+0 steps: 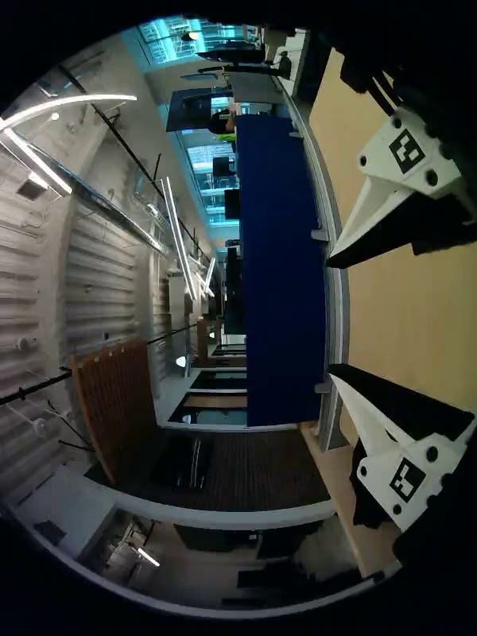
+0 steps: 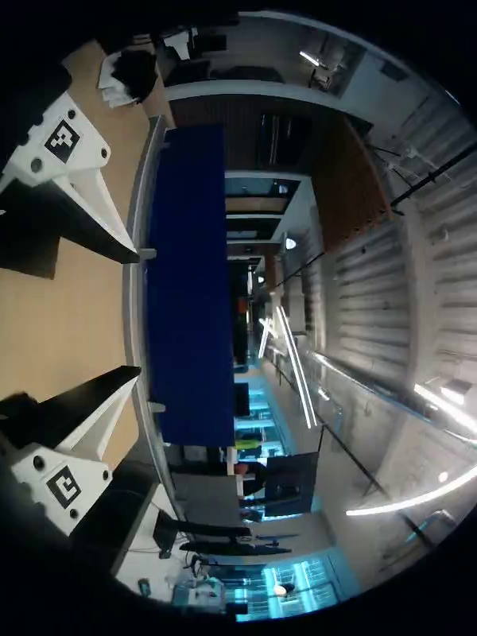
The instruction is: Fold towel
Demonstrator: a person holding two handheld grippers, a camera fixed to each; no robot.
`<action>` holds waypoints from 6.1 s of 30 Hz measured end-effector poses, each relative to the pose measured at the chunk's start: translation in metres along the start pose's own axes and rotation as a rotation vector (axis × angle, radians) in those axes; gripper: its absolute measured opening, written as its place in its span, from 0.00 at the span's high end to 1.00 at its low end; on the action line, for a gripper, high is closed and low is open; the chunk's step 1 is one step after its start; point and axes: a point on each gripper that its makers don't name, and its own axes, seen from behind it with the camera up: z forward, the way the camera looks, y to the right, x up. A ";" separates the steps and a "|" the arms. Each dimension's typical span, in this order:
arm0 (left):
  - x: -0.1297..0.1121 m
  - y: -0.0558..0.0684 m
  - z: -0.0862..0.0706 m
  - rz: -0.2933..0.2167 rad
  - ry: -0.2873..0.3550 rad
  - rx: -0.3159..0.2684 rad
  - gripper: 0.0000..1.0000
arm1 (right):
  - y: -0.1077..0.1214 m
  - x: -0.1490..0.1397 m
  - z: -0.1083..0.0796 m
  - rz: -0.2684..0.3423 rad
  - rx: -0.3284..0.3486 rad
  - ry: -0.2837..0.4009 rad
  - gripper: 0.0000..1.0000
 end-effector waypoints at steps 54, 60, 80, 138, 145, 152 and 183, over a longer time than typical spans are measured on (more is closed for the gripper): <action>-0.242 0.124 -0.080 0.222 -0.736 -0.622 0.12 | -0.096 -0.240 -0.083 -0.277 0.518 -0.738 0.05; -0.285 0.131 -0.099 0.246 -0.837 -0.662 0.12 | -0.093 -0.286 -0.103 -0.314 0.526 -0.813 0.10; -0.336 0.134 -0.124 0.309 -0.979 -0.677 0.46 | -0.088 -0.344 -0.136 -0.312 0.577 -0.951 0.47; -0.263 0.141 -0.125 0.125 -0.943 -0.609 0.92 | -0.096 -0.272 -0.128 -0.241 0.577 -0.875 0.86; -0.235 0.137 -0.133 0.082 -0.943 -0.613 0.92 | -0.097 -0.239 -0.133 -0.212 0.587 -0.860 0.87; -0.224 0.136 -0.132 0.042 -0.947 -0.613 0.92 | -0.097 -0.230 -0.133 -0.200 0.588 -0.867 0.86; -0.267 0.145 0.008 0.023 -0.990 -0.554 0.92 | -0.091 -0.271 0.016 -0.211 0.515 -0.884 0.87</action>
